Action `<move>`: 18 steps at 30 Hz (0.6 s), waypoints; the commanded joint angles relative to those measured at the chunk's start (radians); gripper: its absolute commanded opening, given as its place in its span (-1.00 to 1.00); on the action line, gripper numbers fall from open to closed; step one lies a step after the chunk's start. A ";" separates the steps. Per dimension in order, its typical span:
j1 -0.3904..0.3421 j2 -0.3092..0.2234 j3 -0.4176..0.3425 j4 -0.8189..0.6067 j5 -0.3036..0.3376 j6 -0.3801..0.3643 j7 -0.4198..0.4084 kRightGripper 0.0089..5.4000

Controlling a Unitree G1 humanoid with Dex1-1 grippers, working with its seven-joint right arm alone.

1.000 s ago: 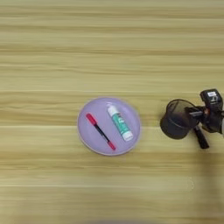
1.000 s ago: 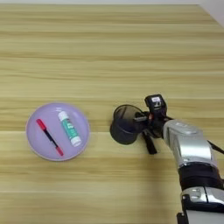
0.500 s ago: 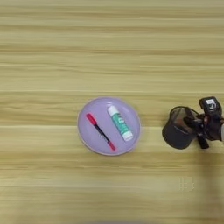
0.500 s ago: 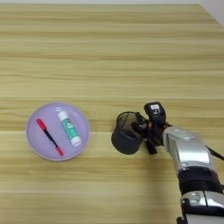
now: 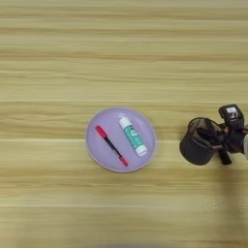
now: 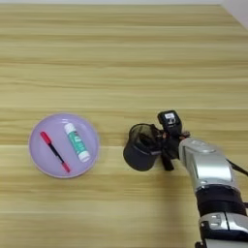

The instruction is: Move the objects on the table

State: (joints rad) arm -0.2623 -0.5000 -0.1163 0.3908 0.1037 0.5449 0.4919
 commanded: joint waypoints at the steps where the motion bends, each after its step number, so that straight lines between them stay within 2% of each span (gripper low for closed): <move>1: -0.045 -0.039 -0.024 -0.063 0.002 -0.012 -0.010 0.70; 8: -0.041 -0.042 -0.029 -0.090 0.003 0.003 -0.010 0.98; 18: -0.015 -0.046 -0.041 -0.170 0.009 0.033 -0.007 0.98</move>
State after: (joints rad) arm -0.2353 -0.5011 -0.1288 0.2873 0.1056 0.5903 0.4924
